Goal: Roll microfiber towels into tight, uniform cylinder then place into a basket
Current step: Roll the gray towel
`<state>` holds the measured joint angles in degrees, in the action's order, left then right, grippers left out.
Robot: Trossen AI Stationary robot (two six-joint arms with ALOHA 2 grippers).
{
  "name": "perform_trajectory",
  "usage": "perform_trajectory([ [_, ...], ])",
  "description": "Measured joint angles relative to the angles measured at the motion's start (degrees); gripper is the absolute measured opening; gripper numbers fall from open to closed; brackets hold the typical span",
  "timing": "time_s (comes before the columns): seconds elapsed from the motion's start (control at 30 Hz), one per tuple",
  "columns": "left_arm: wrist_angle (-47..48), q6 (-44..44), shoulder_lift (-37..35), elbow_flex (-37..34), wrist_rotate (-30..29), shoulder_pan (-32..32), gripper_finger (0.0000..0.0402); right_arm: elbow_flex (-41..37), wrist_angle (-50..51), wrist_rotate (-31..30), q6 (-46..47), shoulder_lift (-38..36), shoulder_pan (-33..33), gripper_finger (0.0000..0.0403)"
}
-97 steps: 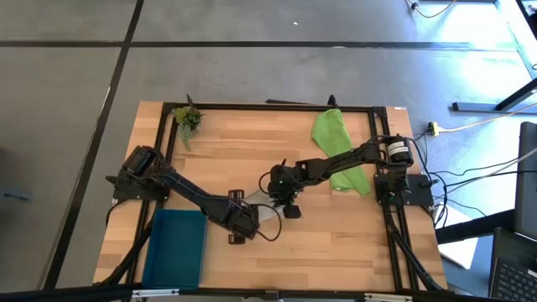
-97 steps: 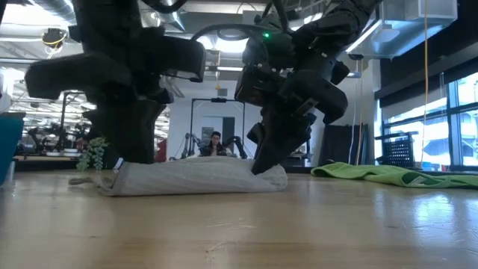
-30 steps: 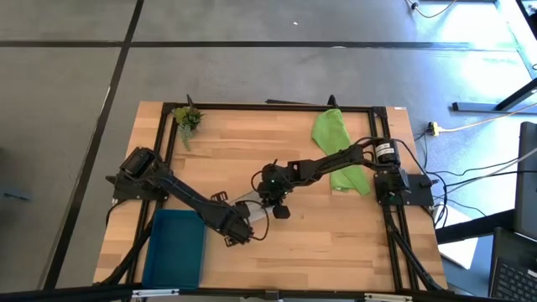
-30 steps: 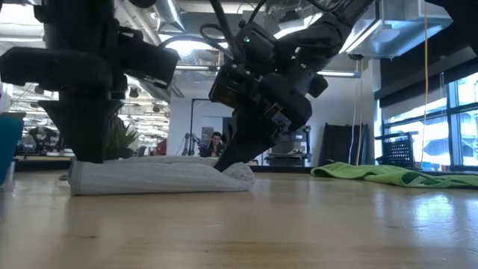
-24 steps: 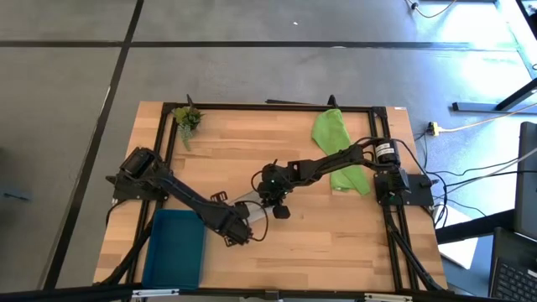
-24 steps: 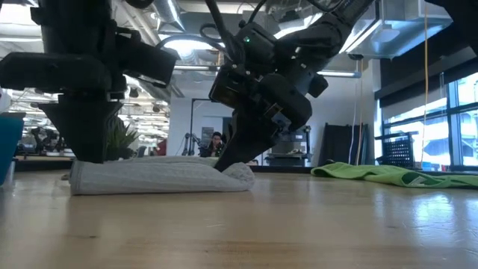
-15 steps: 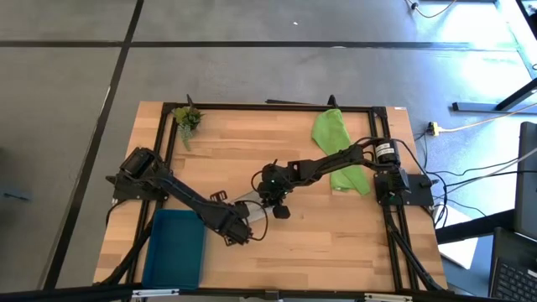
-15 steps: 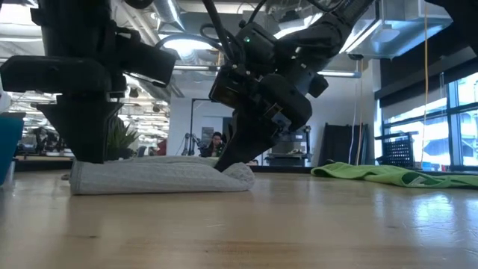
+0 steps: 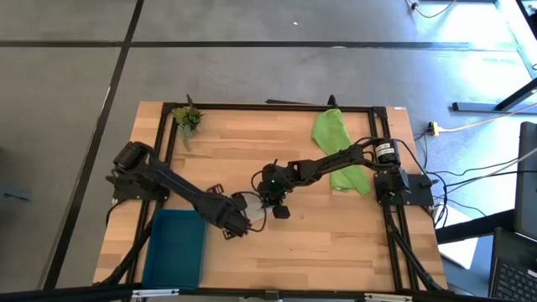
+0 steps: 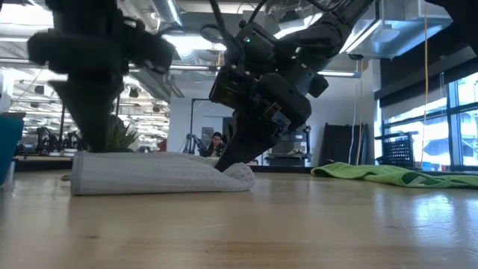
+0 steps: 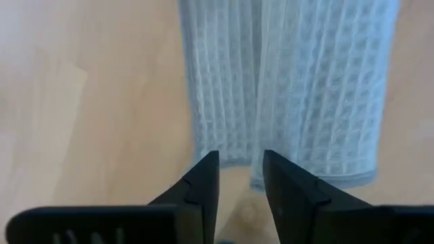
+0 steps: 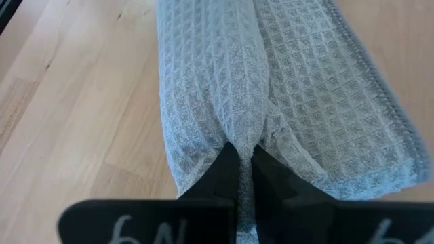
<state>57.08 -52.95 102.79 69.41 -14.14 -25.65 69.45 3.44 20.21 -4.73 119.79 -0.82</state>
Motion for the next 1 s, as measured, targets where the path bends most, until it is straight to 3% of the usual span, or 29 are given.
perform_trajectory([
  [0.3,-5.8,3.0,-5.4,0.1,-7.0,-4.3,0.0101,0.0,0.0,0.0,0.0,0.0,0.0,0.002],
  [0.53,-18.4,10.6,0.9,-1.9,-7.5,-8.2,0.0102,0.0,-0.2,0.5,0.0,0.0,0.0,0.002],
  [0.77,-18.0,10.3,8.2,-2.1,-7.1,-7.4,0.0102,0.0,-0.4,0.7,0.0,0.0,0.0,0.002],
  [1.0,-18.0,10.2,8.8,-2.1,-5.8,-7.2,0.0095,-0.1,-1.9,1.8,3.2,0.1,0.1,0.0042],
])
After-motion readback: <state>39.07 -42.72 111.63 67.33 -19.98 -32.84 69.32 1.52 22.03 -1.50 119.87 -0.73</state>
